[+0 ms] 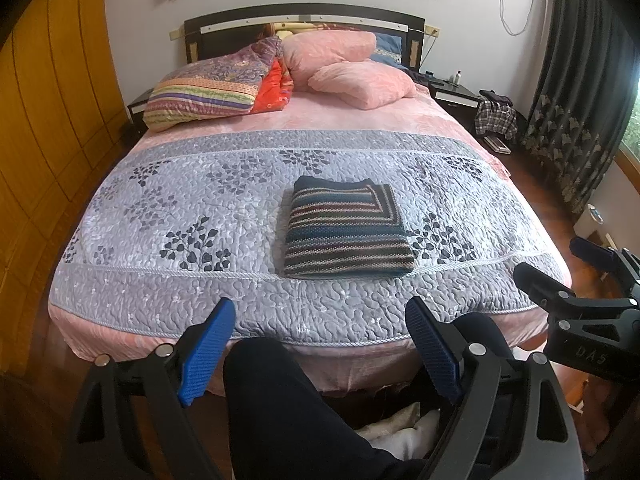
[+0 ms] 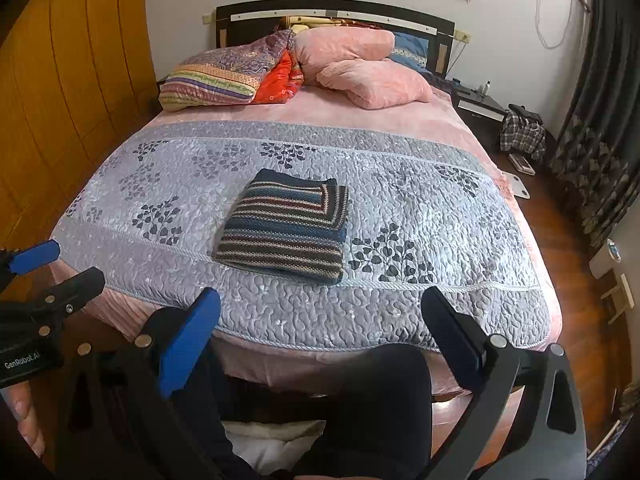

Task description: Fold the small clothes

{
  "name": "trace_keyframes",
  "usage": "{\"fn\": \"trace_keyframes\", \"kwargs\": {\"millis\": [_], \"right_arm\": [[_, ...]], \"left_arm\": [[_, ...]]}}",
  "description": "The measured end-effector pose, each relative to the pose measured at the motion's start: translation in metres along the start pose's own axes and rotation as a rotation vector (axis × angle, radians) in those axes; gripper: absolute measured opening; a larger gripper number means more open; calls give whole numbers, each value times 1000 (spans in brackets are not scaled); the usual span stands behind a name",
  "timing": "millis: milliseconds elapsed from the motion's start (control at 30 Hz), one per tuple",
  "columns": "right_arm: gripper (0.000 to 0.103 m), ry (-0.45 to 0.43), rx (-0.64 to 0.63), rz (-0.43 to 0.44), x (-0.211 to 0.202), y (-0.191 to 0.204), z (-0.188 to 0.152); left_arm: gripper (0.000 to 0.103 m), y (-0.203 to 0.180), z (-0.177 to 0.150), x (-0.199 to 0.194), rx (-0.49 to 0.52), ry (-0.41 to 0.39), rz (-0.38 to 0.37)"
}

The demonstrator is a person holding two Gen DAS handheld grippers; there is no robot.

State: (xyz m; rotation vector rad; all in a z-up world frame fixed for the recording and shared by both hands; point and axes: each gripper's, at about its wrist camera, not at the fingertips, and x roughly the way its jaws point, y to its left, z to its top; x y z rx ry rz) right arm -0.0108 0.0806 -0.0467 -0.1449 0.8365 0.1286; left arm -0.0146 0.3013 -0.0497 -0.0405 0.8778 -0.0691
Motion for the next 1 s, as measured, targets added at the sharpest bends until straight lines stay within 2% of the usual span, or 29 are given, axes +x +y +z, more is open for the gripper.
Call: {"fn": "trace_keyframes", "kwargs": {"millis": [1000], "right_arm": [[100, -14, -7, -1, -5, 4, 6]], "left_arm": [[87, 2, 4, -3, 0, -10, -7]]}}
